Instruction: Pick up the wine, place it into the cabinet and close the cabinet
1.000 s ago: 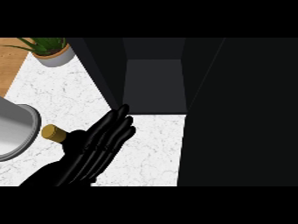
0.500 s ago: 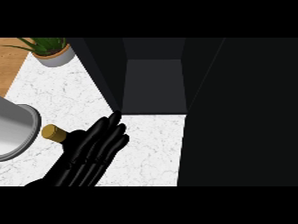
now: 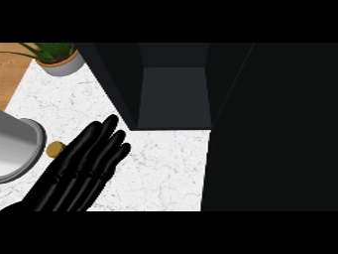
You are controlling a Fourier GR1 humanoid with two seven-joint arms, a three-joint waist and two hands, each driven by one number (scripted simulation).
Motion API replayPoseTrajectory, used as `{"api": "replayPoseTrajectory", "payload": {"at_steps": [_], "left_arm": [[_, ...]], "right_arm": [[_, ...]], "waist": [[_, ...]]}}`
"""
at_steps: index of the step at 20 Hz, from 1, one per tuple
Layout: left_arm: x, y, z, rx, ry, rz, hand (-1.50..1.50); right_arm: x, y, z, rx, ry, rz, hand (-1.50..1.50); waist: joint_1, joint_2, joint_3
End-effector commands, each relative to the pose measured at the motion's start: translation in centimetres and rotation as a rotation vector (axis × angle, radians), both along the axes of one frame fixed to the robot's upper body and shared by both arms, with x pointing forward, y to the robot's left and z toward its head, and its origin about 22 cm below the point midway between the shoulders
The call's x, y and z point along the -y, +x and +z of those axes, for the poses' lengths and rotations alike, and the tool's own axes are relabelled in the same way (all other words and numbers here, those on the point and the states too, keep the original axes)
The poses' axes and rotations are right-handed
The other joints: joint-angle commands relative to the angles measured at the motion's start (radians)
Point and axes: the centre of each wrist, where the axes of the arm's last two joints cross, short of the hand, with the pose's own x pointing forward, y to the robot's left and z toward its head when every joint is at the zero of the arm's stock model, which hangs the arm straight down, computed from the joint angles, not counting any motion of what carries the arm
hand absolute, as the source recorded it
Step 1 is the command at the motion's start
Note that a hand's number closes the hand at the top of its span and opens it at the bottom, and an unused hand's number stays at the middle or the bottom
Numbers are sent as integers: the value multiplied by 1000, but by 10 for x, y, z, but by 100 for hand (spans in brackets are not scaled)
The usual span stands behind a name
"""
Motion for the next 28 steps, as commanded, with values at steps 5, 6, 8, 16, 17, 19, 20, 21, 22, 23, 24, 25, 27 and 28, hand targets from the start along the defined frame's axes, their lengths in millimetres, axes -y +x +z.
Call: {"api": "replayPoseTrajectory", "payload": {"at_steps": [5, 6, 8, 16, 17, 19, 20, 21, 22, 23, 24, 25, 27, 28], "left_arm": [[-27, -17, 13, 27, -12, 52, -150], [-29, 3, 10, 17, 9, 78, -150], [-37, -6, 11, 54, 29, 95, -150], [-59, 9, 13, 39, 58, 154, -150], [-70, 25, 15, 59, 47, 158, -150], [-77, 25, -4, 41, 70, 181, -150], [-76, 27, 3, 34, 52, 193, -150], [-84, 40, 4, 39, 67, 203, -150], [-90, 35, 2, 41, 67, 200, -150], [-95, 36, 0, 32, 63, 202, -150], [-94, 50, 1, 6, 58, 206, -150], [-103, 35, -6, 26, 90, 229, -150], [-116, 52, -13, 6, 88, 227, -150], [-115, 51, -16, 5, 85, 201, -150]], "right_arm": [[12, -38, 31, 79, 26, 17, -150], [10, -47, 38, 79, 26, 17, -150], [12, -49, 36, 88, 29, 14, -150], [13, -48, 32, 77, 31, 40, -150], [9, -37, 29, 84, 43, 19, -150], [12, -45, 26, 84, 43, 21, -150], [7, -55, 36, 68, 57, 27, -150], [13, -39, 30, 81, 32, 15, -150], [9, -45, 36, 83, 37, 14, -150], [11, -38, 32, 79, 32, 23, -150], [8, -47, 37, 85, 52, 33, -150], [8, -43, 34, 81, 55, 23, -150], [9, -45, 32, 80, 38, 17, -150], [6, -38, 36, 82, 48, 19, -150]], "waist": [[3, 1, 0], [-4, 3, -1], [-6, 0, -1], [-6, 0, 0], [-2, 4, -1], [-7, 3, -1], [-6, 0, -2], [-1, 5, -1], [2, 3, -2], [4, 4, -1], [-3, 3, -2], [4, 2, -1], [-4, 3, -1], [4, 4, -2]]}}
